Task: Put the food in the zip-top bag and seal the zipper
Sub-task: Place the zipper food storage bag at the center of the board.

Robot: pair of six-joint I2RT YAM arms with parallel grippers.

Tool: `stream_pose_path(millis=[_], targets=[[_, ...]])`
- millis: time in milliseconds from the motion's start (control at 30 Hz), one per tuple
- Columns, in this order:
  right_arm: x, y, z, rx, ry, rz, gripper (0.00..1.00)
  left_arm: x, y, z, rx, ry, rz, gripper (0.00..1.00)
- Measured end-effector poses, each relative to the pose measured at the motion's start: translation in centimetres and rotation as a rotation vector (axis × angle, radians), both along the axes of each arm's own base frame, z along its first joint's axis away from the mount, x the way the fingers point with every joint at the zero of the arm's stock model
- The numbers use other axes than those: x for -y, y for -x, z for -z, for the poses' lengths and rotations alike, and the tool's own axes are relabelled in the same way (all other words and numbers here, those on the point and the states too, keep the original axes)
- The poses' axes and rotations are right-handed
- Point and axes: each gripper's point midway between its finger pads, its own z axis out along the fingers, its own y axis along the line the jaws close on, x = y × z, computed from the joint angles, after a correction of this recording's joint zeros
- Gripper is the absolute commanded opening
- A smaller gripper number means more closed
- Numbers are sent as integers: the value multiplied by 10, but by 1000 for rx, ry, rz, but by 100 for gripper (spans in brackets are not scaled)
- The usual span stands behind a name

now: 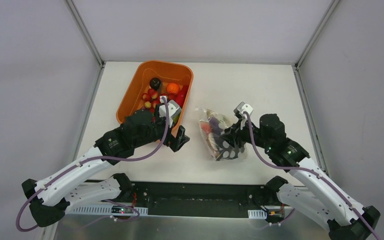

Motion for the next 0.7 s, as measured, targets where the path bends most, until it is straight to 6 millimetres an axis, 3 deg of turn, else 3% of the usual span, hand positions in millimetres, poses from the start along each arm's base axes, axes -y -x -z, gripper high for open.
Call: stream_pose_path(millis=[233,400,467,567,700], targets=[[-6,15,-22,22,-85,-62,74,0,0,1,-7,1,-4,96],[-7,-1,-38,19,-177,45,78,0,0,0,-10,5,-8,96],[-12,-9,-31,-33,-185,81,79,0,0,0,-11,6,-10,96],[-23,-19,0,-189,-154,120,80,-1,-1,0,-13,7,-16,96],[-38,-14,39,-396,-109,106,81,-4,-5,1,-13,8,-55,96]])
